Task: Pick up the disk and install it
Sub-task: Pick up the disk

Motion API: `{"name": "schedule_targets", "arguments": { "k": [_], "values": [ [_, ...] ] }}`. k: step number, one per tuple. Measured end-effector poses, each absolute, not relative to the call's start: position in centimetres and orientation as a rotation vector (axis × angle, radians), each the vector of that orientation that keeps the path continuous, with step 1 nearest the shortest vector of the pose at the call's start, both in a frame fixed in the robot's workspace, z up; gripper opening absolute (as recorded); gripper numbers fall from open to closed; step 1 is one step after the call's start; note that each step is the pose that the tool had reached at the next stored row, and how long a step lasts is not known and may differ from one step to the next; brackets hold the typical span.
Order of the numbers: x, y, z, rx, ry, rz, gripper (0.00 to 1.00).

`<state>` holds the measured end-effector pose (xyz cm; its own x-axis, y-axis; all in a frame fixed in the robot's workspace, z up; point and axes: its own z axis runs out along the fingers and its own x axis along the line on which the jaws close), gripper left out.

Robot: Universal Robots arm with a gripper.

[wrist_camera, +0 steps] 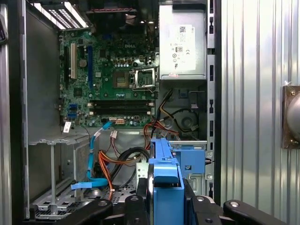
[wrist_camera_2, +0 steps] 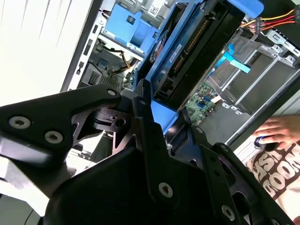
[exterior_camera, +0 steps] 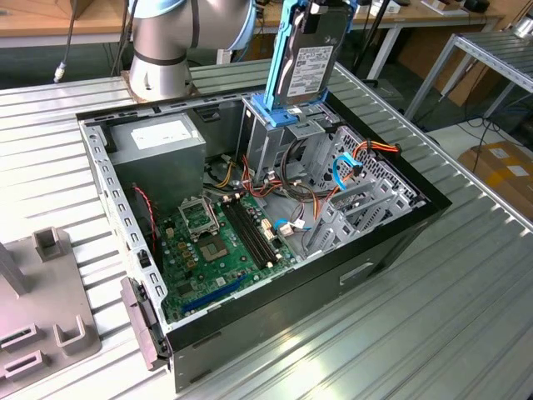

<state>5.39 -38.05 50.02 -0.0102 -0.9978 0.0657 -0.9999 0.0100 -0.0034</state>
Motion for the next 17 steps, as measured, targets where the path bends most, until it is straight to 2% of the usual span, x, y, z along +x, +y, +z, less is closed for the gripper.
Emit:
{"name": "schedule_targets", "arguments": {
  "k": [17],
  "values": [
    [6.1, -40.4, 50.0, 2.178, -2.2, 0.075, 0.37]
  ]
}}
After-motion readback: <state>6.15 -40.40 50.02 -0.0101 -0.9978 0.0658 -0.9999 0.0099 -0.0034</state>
